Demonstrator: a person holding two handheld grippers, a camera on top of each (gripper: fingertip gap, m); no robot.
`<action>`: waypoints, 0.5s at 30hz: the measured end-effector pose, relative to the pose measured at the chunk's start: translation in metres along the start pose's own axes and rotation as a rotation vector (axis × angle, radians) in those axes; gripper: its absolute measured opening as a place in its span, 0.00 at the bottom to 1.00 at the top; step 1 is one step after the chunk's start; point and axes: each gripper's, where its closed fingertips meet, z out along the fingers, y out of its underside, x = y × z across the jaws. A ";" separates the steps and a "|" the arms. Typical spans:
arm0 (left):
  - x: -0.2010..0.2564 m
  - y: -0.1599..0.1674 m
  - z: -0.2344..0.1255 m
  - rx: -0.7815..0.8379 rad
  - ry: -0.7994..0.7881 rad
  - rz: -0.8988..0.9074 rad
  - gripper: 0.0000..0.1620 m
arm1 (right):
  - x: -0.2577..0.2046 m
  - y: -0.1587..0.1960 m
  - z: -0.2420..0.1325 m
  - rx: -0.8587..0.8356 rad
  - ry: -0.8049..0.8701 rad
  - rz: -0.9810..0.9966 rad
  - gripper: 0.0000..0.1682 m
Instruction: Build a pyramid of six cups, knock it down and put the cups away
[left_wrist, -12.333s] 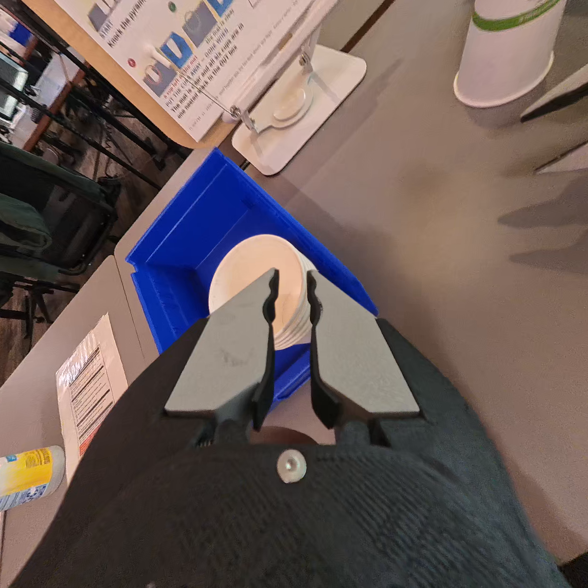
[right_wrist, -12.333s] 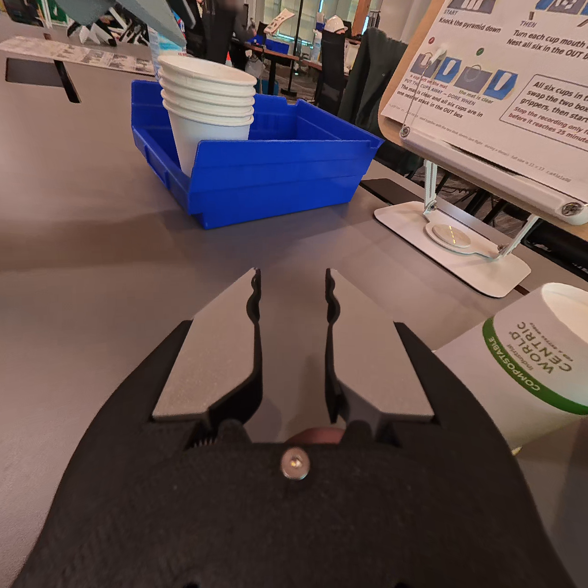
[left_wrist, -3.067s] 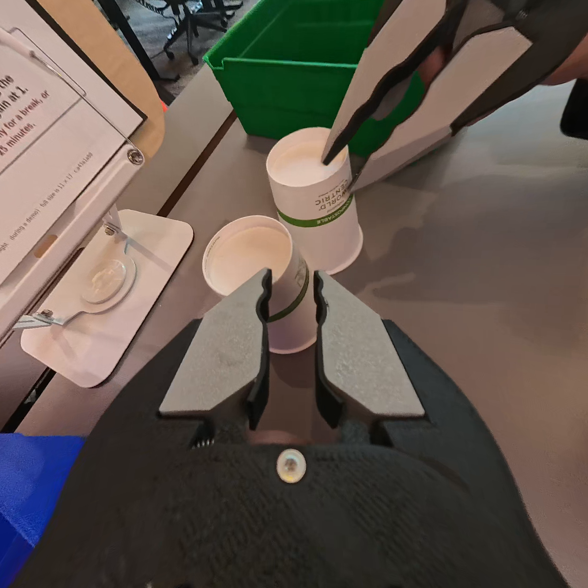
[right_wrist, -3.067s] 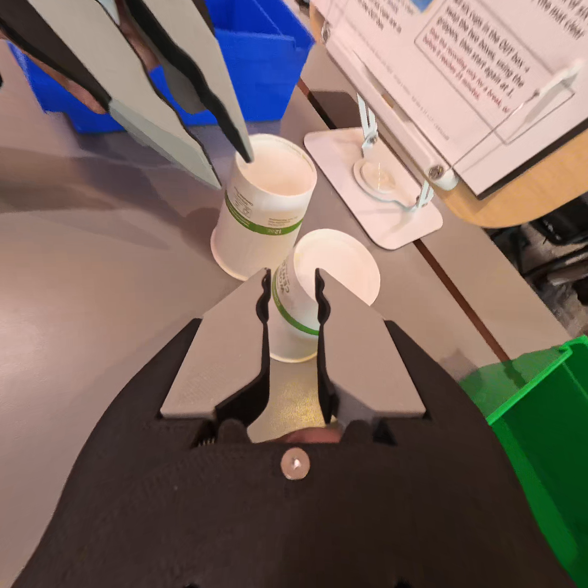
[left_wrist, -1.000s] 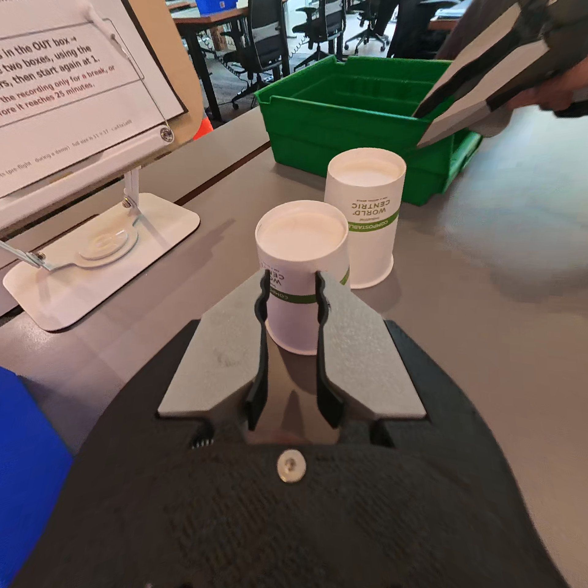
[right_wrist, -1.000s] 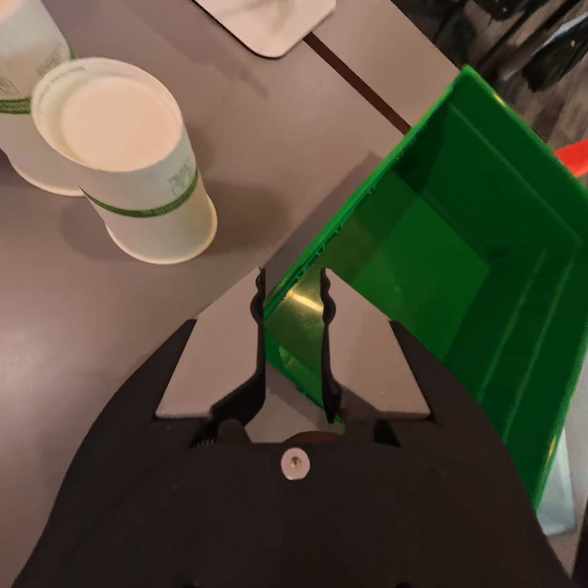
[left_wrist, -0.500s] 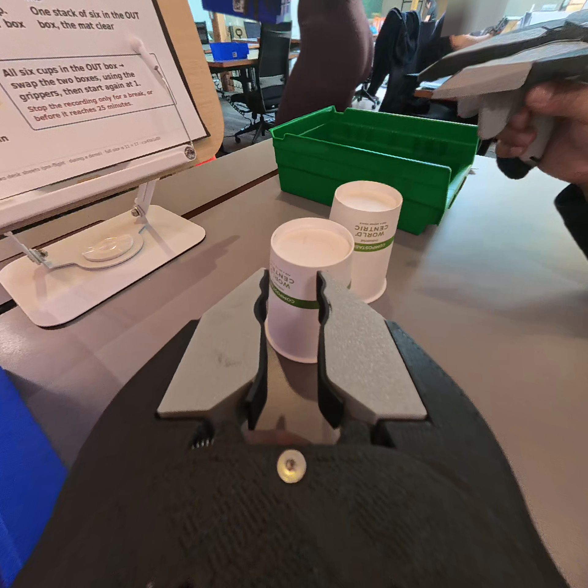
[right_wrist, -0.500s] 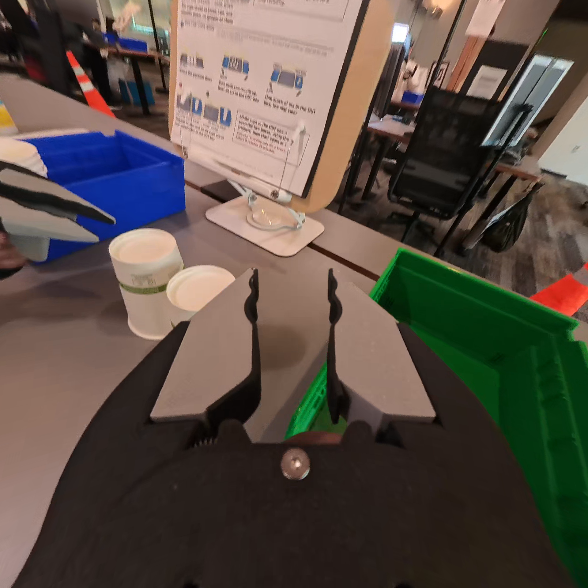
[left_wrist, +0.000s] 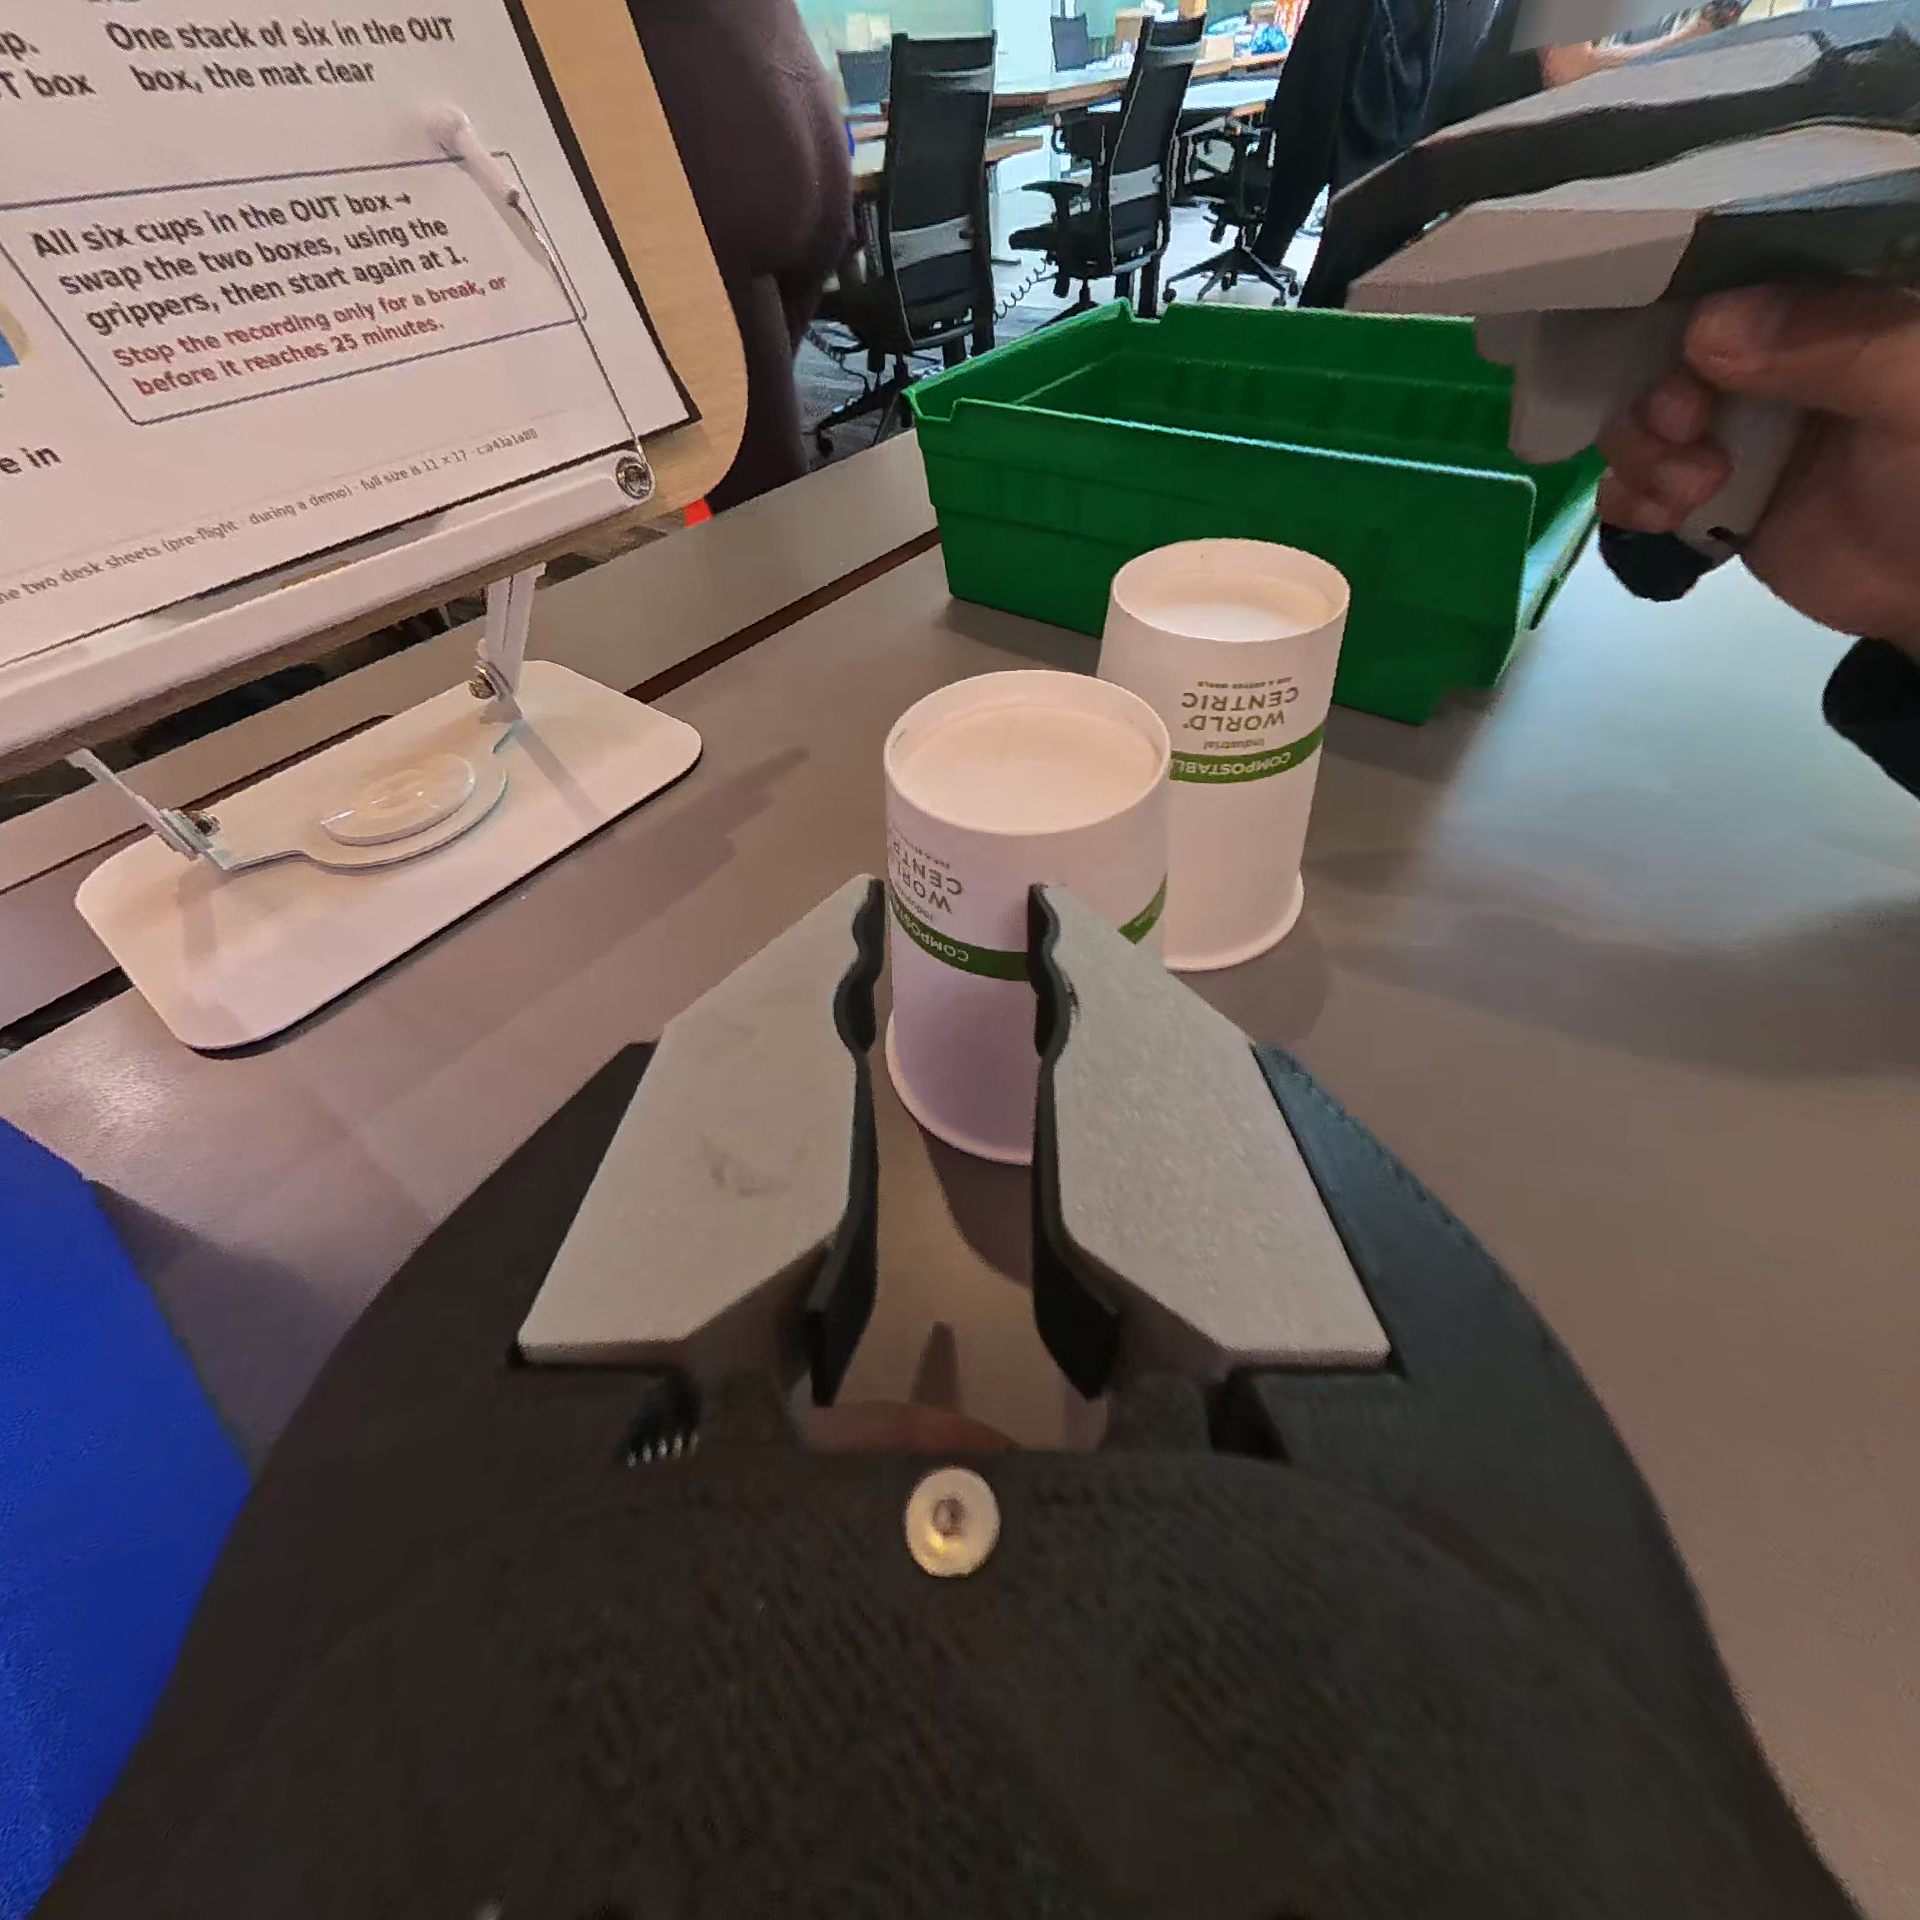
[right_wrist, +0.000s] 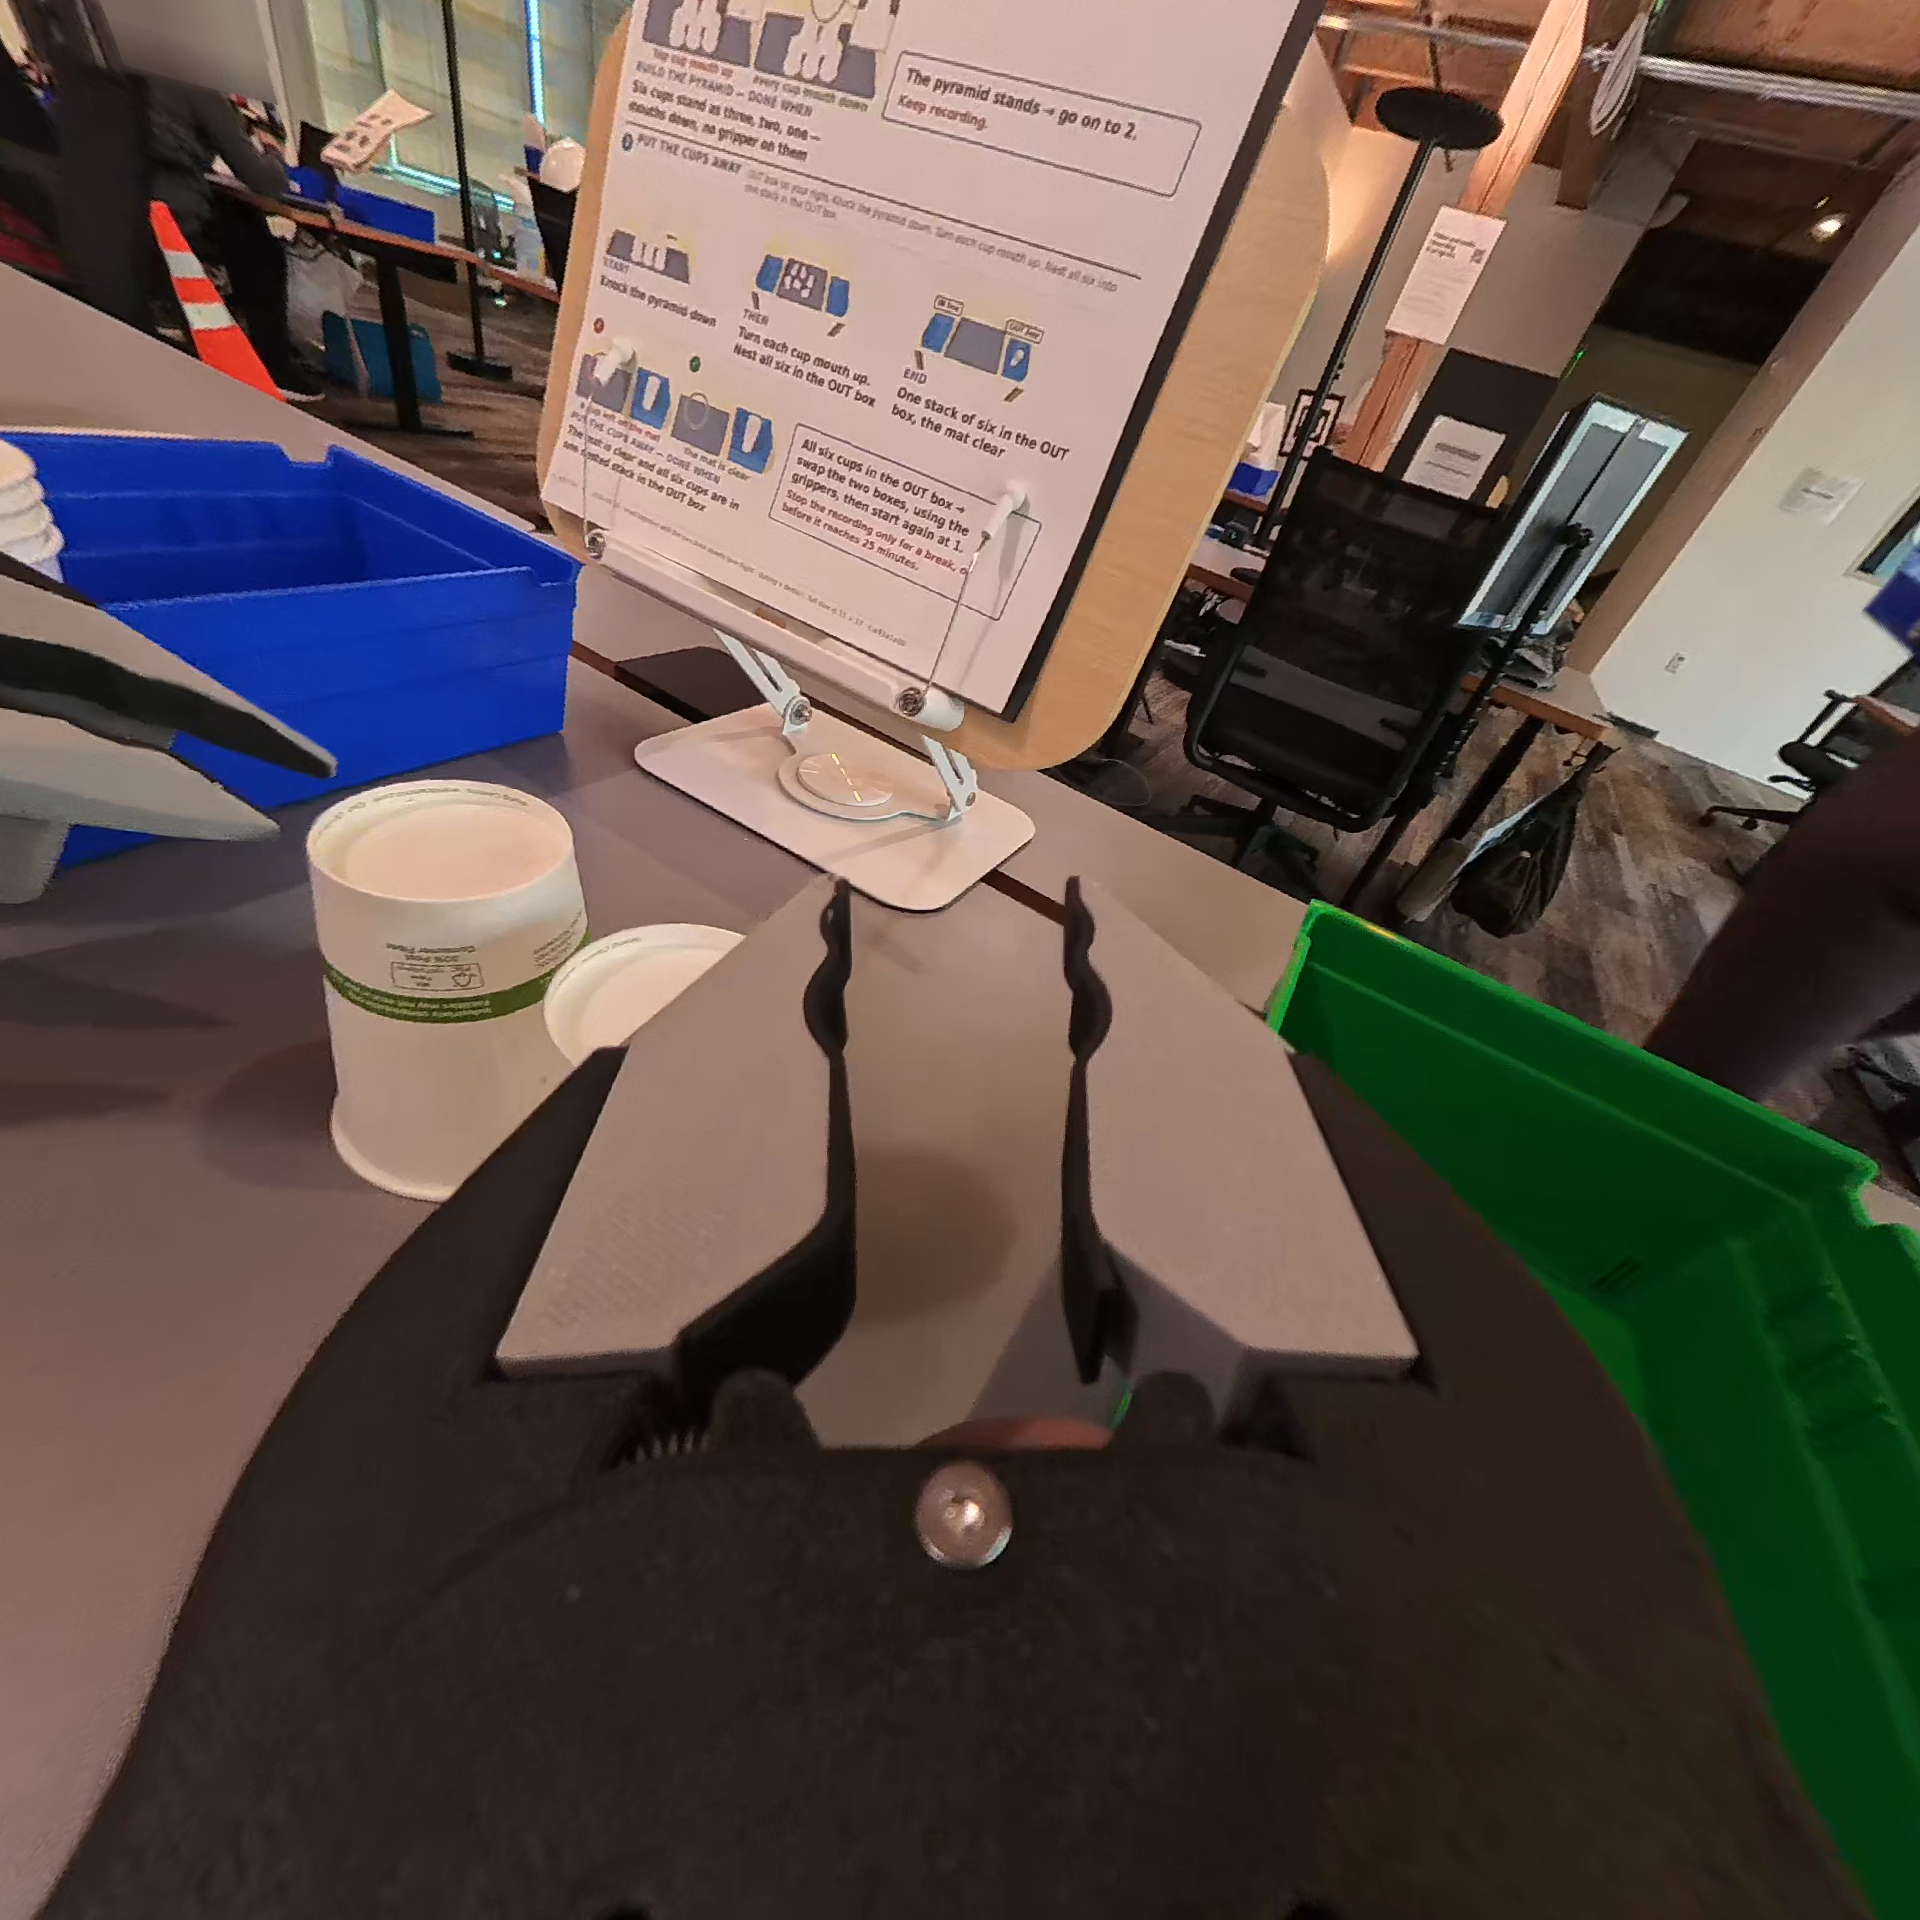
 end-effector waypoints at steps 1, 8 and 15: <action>0.000 0.002 0.001 -0.007 -0.006 0.010 0.15 | 0.001 0.002 0.001 -0.002 0.007 -0.004 0.22; 0.001 0.009 0.005 -0.039 -0.014 0.032 0.15 | 0.000 0.009 0.006 -0.015 0.007 0.008 0.22; -0.002 -0.014 -0.026 -0.059 -0.095 0.125 0.16 | -0.004 0.012 0.008 -0.022 0.019 -0.032 0.21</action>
